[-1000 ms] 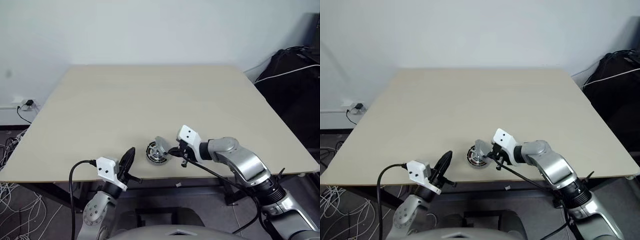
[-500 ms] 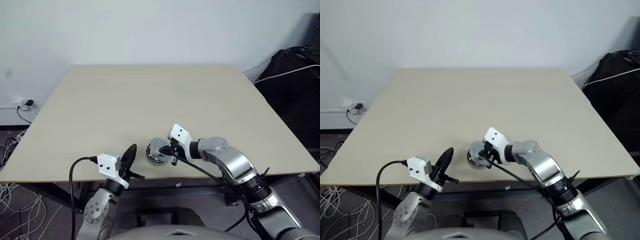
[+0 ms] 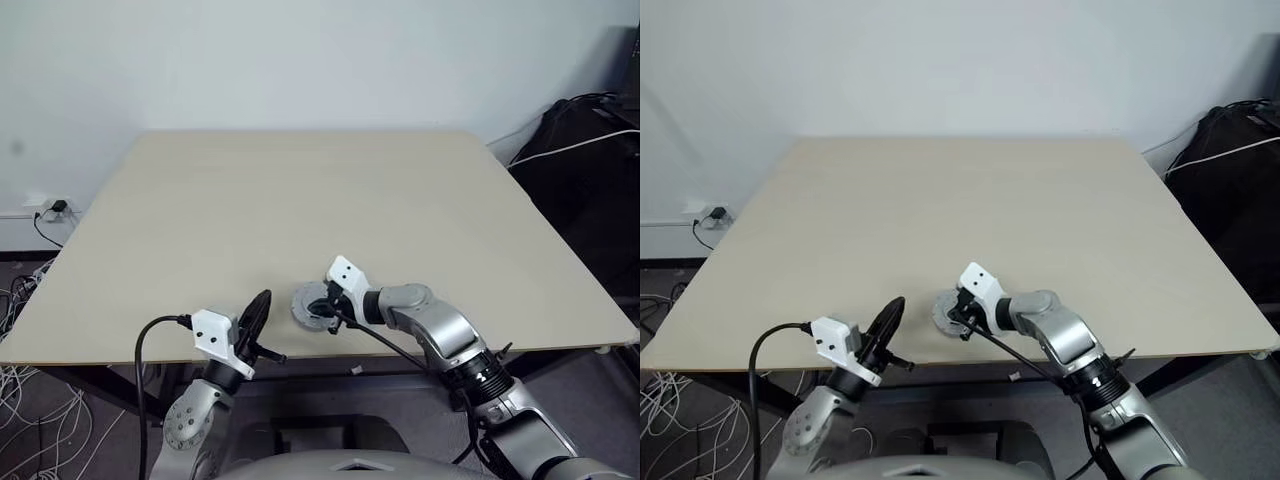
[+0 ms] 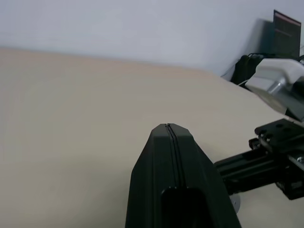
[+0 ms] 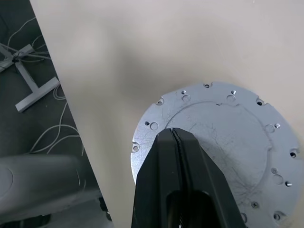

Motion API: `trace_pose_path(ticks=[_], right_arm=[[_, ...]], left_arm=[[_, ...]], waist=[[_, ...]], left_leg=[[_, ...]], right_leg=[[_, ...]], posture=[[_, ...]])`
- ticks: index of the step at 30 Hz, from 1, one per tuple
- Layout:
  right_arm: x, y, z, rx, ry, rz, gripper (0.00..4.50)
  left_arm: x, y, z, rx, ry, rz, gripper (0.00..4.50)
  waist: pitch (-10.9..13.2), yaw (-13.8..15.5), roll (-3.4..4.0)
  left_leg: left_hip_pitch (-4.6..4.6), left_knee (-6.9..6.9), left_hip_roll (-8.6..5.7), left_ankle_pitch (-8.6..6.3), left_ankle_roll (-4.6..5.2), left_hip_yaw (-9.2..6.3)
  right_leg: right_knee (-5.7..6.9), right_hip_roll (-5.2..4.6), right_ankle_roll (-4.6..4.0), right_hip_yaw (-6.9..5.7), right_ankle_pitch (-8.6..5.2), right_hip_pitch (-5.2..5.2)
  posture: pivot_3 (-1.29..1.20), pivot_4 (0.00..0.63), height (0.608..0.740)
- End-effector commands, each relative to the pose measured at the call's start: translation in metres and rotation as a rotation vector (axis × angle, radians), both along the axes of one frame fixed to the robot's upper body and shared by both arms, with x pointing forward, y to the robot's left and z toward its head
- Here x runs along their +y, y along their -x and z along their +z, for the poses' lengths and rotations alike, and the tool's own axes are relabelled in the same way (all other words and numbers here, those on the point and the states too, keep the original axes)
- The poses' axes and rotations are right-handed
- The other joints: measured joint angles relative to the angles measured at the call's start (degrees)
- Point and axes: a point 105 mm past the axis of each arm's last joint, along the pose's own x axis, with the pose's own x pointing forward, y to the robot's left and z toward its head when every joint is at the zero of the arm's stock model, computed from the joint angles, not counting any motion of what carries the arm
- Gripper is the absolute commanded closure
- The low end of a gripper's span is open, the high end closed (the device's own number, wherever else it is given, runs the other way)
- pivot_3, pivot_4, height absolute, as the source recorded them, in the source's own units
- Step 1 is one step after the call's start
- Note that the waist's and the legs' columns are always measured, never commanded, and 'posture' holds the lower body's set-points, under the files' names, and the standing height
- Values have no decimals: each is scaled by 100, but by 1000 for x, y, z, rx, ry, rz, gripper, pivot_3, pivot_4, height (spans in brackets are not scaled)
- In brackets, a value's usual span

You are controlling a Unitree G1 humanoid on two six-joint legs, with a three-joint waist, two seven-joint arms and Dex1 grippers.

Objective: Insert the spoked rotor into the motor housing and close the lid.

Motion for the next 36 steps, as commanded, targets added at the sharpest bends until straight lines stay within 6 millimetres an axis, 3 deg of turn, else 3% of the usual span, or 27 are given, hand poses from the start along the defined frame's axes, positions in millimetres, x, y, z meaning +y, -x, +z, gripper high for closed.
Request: trace_pose_path(ticks=[1,8,13,16,19,28,36], right_arm=[[5,-3,4,-18,-16,-3,4477],[7,-9,0,-26,-29,-53,4477],[5,-16,27,-125,-111,-69,4477],[2,-16,41,-164,-149,-76,3854],[-4,-18,45,-189,-150,-87,2942],[-14,-18,38,-182,-159,-58,10],[-17,-11,25,-137,-135,82,10]], left_arm=[[1,-1,7,-49,7,-3,4500],[-2,-2,8,-54,13,-4,4500],[-3,-2,10,-59,14,-4,4500],[-4,-3,10,-57,18,-6,4500],[-4,-4,9,-56,21,-11,4500],[-2,-5,5,-51,17,-20,4500],[4,-2,3,-47,11,5,4500]], waist=[[-1,-2,1],[-2,-10,2],[-1,-1,3],[-1,-3,3],[-1,-6,3],[0,-8,3],[1,-10,1]], left_leg=[[0,0,0,0,0,0],[17,0,3,0,0,1],[21,0,7,0,-1,3],[17,-1,7,-1,-1,3],[15,-1,5,-1,-1,3],[17,-1,3,-1,0,5],[17,-1,3,-1,0,6]], right_leg=[[0,0,0,0,0,0],[1,0,0,0,0,15],[2,-2,1,1,0,16],[1,-3,1,3,0,14],[1,0,1,2,0,11],[1,0,0,4,0,13],[1,0,0,4,0,13]], posture=[[0,0,740],[0,0,740],[0,0,740],[0,0,740],[0,0,740],[0,0,740],[0,0,740]])
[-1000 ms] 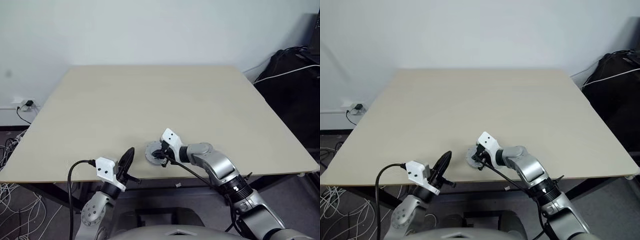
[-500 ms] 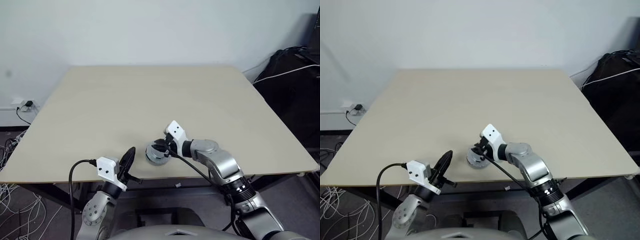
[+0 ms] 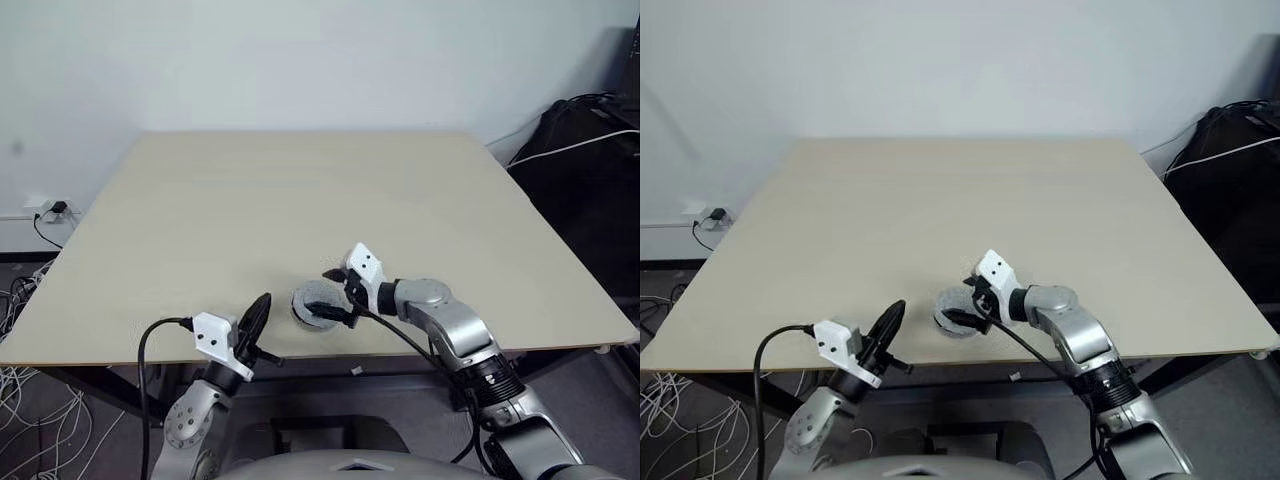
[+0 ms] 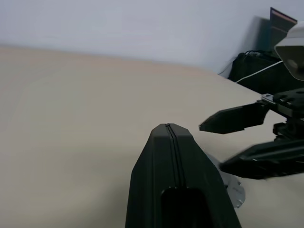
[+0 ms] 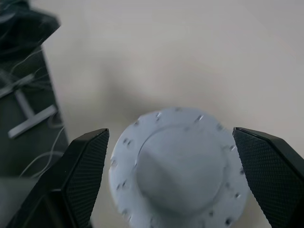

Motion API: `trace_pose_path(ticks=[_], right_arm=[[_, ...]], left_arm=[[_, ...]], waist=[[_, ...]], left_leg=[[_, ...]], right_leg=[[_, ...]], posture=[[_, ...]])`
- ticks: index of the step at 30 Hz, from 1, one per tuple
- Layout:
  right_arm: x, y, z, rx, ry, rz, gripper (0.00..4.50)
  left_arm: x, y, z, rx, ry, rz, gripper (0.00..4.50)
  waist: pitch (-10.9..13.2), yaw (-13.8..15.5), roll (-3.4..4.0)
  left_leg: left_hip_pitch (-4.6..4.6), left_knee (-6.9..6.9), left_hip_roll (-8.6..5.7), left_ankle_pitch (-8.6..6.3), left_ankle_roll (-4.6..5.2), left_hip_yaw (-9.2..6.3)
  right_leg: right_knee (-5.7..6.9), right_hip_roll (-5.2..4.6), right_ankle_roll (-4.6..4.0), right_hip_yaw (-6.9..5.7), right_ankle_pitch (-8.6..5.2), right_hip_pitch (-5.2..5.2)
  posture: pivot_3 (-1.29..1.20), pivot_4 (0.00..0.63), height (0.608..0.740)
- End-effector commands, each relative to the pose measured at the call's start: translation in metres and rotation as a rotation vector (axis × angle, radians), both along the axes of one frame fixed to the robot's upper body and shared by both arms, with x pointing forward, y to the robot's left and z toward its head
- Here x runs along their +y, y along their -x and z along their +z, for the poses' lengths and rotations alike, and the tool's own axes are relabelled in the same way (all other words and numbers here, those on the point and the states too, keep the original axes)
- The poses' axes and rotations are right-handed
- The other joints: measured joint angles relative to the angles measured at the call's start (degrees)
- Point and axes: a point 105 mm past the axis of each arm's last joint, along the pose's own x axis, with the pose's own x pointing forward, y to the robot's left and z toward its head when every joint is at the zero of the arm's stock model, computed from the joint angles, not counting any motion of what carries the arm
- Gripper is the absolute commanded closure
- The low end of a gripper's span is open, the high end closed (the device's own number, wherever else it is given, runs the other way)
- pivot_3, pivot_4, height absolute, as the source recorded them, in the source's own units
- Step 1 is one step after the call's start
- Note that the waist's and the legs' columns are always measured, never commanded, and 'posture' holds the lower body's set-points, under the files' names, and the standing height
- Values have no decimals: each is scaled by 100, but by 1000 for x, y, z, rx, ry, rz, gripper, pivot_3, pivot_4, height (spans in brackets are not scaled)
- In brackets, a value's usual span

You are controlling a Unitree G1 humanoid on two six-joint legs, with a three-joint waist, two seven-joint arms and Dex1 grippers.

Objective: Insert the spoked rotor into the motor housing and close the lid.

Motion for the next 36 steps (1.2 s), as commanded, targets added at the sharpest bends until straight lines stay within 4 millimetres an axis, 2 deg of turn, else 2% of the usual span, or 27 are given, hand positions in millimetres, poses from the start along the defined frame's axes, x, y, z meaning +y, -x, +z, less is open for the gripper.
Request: trace_pose_path(ticks=[1,11,35,36], right_arm=[[4,-4,9,-45,-11,62,10],[9,-13,4,-50,1,94,10],[5,-18,-11,-22,41,101,10],[5,-19,-11,-22,40,97,194]], left_arm=[[2,-1,10,-50,9,15,4500],[5,2,12,-52,7,45,4500],[12,4,10,-53,4,69,4500],[12,5,10,-53,4,70,4500]], waist=[[0,0,0],[0,0,1],[0,0,2],[0,0,2]], left_leg=[[0,0,0,0,0,0],[0,0,2,0,0,1],[1,0,2,0,0,2],[1,0,3,0,0,2]], right_leg=[[0,0,0,0,0,0],[0,0,0,1,0,0],[1,-1,-1,1,1,0],[1,-1,-1,1,1,0]], posture=[[0,0,740],[0,0,740],[0,0,740],[0,0,740]])
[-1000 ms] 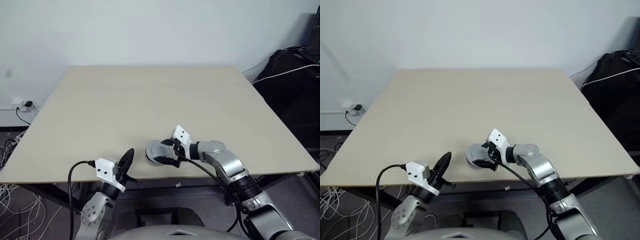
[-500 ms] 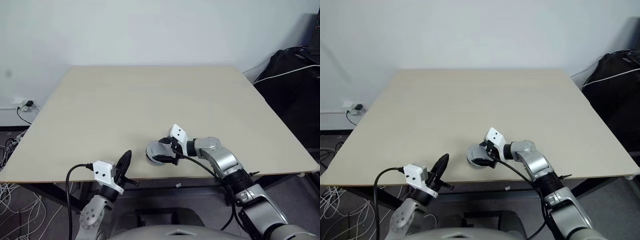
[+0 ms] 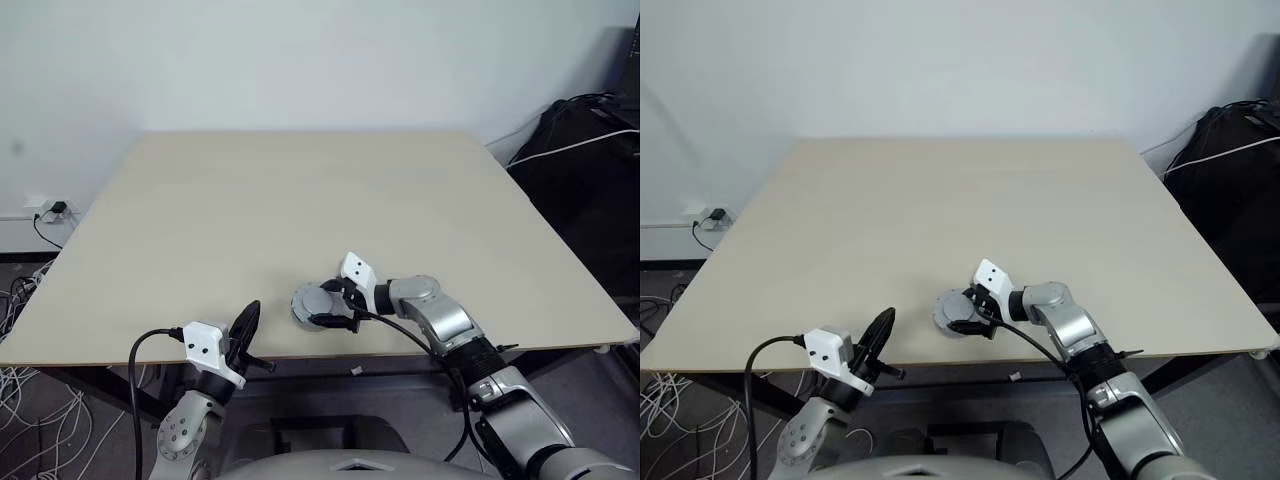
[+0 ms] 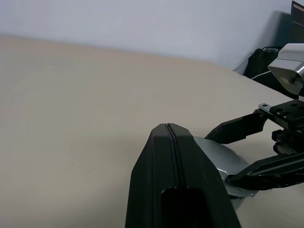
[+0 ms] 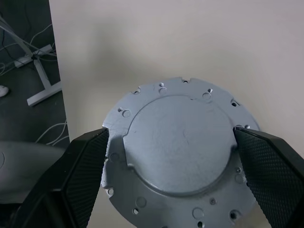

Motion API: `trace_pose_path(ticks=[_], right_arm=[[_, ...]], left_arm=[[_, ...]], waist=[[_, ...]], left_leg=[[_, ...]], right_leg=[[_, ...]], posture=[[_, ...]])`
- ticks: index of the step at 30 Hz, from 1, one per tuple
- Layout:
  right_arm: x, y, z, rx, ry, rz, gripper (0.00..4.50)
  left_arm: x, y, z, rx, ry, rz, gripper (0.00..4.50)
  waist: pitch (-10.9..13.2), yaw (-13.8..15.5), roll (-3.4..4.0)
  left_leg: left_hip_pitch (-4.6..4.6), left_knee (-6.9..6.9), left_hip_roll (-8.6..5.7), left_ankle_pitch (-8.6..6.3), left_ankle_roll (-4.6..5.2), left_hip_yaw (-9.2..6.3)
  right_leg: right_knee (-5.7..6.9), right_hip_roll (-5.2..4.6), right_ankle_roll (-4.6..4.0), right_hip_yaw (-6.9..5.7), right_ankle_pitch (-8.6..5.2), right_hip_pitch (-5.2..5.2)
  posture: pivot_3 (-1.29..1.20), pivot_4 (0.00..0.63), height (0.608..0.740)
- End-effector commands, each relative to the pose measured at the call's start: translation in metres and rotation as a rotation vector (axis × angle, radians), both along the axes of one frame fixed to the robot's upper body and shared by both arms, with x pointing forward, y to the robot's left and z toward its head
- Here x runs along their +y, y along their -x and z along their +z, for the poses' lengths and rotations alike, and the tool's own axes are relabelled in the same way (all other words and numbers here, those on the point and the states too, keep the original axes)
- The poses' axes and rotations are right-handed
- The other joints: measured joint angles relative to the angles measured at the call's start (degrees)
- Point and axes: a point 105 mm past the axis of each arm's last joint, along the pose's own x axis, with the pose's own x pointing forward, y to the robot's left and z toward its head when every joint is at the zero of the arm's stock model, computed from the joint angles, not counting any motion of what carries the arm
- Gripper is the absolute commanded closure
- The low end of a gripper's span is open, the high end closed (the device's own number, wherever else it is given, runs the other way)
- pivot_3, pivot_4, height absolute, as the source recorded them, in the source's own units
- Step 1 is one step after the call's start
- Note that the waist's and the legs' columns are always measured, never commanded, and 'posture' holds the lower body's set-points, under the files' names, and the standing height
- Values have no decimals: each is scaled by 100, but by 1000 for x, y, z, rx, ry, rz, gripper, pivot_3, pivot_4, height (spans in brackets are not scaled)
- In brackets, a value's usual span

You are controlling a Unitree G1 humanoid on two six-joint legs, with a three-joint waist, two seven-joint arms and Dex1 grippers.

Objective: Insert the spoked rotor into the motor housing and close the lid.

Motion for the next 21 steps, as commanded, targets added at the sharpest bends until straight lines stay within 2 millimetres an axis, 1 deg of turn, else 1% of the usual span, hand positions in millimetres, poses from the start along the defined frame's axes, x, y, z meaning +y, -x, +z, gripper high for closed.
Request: trace_pose_path(ticks=[1,3,7,8,11,14,20,21], right_arm=[[2,-8,11,-46,-21,-3,402],[2,-9,11,-48,-22,-10,868],[3,-10,11,-51,-23,-14,2252],[3,-10,11,-51,-23,-14,2484],[3,-10,11,-64,-19,-11,3433],[4,-10,12,-72,-21,-9,3433],[5,-17,22,-107,-61,-48,3433],[5,-19,23,-114,-65,-56,3254]], left_arm=[[3,0,13,-67,3,9,4500],[4,3,12,-66,2,10,4500],[4,8,11,-65,1,11,4500],[4,9,10,-66,1,11,4500],[2,12,11,-68,2,10,4500],[0,15,14,-72,4,7,4500],[0,4,19,-77,8,4,4500],[0,3,19,-75,8,4,4500]], waist=[[0,0,0],[0,0,0],[0,-4,0],[0,-6,0],[0,-17,1],[0,-26,2],[0,-7,2],[0,-10,2]], left_leg=[[0,0,0,0,0,0],[0,0,0,0,0,0],[0,0,2,0,0,1],[0,0,3,0,0,0],[0,0,4,-1,0,0],[0,0,4,-1,0,1],[6,0,6,0,0,0],[7,0,6,0,0,1]], right_leg=[[0,0,0,0,0,0],[0,0,0,0,0,0],[0,0,0,0,0,0],[0,0,0,0,0,-1],[0,0,-1,0,-1,-2],[0,0,0,0,-1,-1],[2,-1,0,0,0,1],[3,-1,0,0,0,2]], posture=[[0,0,740],[0,0,740],[0,0,740],[0,0,740],[0,0,740],[0,0,740],[0,0,740],[0,0,740]])
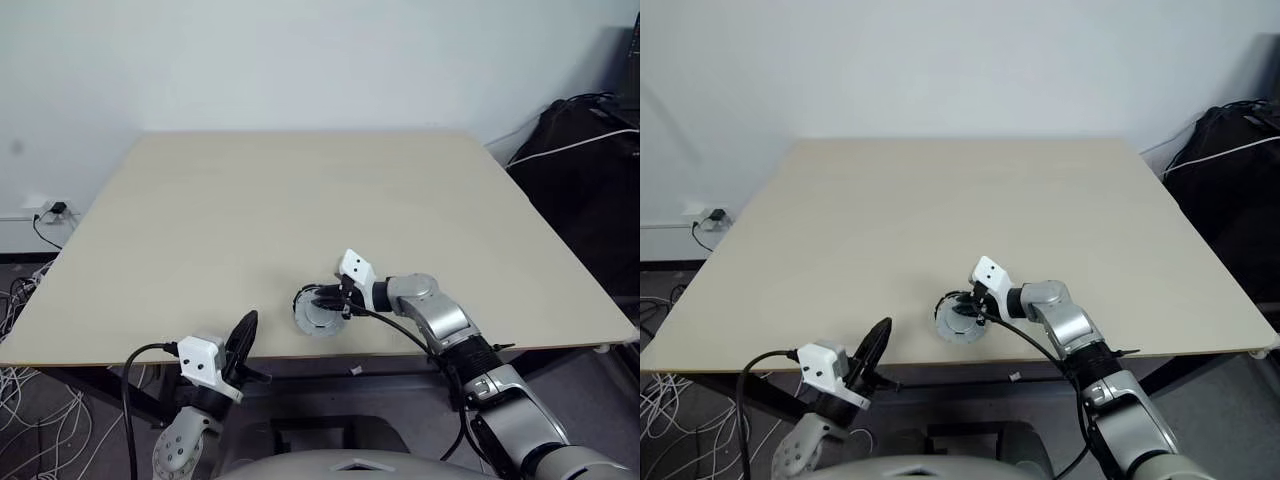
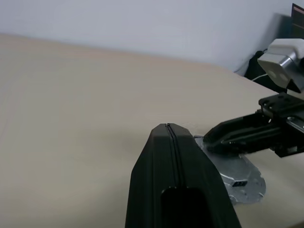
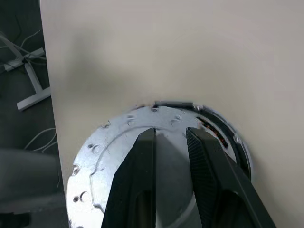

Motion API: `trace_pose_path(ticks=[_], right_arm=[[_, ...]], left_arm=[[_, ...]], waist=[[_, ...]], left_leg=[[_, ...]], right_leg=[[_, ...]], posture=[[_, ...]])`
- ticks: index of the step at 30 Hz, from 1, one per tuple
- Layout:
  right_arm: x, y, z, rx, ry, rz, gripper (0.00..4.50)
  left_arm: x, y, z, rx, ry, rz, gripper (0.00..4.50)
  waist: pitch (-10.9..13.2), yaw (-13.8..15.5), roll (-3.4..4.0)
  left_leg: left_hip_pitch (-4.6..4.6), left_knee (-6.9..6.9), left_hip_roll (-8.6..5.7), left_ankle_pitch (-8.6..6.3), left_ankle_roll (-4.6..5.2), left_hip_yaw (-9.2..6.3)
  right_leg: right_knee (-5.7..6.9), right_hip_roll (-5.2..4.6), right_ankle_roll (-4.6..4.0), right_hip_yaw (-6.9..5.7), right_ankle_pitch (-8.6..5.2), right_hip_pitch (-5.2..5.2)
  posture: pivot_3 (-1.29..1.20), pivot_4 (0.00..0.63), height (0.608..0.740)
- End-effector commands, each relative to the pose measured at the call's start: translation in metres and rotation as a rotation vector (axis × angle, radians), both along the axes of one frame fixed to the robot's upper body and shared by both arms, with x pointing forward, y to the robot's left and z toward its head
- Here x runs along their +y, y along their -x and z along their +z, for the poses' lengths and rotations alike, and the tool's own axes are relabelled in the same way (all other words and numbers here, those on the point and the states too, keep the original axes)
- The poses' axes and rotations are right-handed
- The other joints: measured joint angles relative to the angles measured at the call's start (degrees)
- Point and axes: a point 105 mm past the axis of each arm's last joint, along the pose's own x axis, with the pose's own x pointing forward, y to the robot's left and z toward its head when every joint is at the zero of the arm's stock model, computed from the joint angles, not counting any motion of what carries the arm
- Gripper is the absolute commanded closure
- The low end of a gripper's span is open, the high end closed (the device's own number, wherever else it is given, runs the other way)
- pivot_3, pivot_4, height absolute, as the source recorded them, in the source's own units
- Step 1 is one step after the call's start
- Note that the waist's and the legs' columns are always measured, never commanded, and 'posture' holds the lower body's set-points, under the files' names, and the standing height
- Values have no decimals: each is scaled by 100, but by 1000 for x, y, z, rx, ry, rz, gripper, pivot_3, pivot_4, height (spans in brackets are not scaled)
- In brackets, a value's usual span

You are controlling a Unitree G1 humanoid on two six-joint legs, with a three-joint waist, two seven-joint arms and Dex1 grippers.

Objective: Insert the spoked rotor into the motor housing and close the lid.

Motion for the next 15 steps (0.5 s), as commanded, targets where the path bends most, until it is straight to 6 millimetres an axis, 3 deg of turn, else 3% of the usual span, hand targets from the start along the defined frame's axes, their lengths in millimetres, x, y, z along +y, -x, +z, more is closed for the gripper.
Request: trace_pose_path(ticks=[1,11,15], right_arm=[[1,-13,22,-71,-55,-27,3039],[0,-8,21,-67,-45,4,28],[-2,-1,19,-82,-29,61,28]], left_arm=[[1,-4,13,-50,7,1,4500],[-1,8,-8,-26,6,-7,4500],[-5,16,-12,-26,8,-8,4500]], waist=[[0,-3,1],[0,-11,2],[2,-5,2]], left_leg=[[0,0,0,0,0,1],[-2,-2,-3,-1,1,6],[-2,-2,1,-2,2,5]], right_leg=[[0,0,0,0,0,0],[-1,0,-1,2,0,-2],[-2,-2,-1,3,-1,-3]], posture=[[0,0,740],[0,0,740],[0,0,740]])
